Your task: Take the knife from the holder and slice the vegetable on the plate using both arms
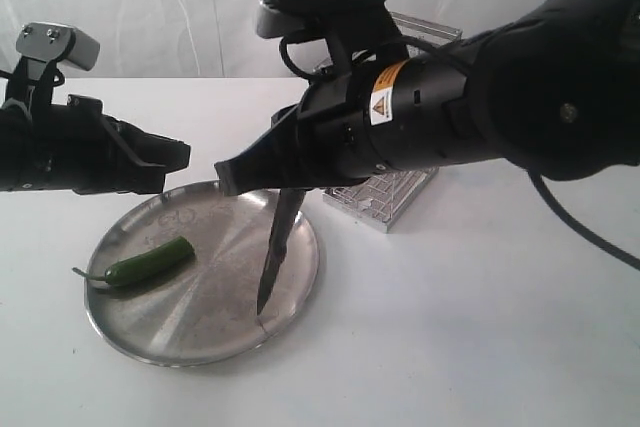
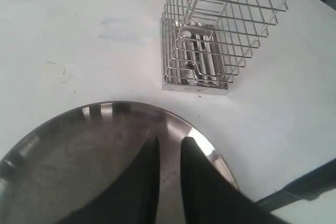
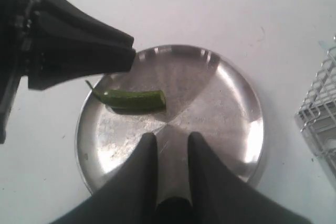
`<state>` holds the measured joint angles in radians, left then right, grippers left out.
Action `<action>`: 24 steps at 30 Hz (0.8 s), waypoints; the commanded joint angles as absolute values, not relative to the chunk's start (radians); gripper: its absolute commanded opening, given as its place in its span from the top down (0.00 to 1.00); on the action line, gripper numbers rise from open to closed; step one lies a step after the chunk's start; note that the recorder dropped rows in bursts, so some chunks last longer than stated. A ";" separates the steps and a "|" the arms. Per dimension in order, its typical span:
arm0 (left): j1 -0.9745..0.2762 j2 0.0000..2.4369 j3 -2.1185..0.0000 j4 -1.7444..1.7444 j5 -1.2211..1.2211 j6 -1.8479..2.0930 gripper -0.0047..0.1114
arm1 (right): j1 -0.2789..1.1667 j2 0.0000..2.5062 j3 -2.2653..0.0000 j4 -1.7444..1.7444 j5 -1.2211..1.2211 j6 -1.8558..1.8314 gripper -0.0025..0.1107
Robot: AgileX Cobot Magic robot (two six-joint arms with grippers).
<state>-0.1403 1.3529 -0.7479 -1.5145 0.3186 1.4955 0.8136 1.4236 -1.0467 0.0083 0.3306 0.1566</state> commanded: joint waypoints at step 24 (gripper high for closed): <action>-0.141 1.349 -0.744 -1.482 0.335 1.454 0.78 | 0.807 1.397 -0.975 0.000 0.531 0.150 0.98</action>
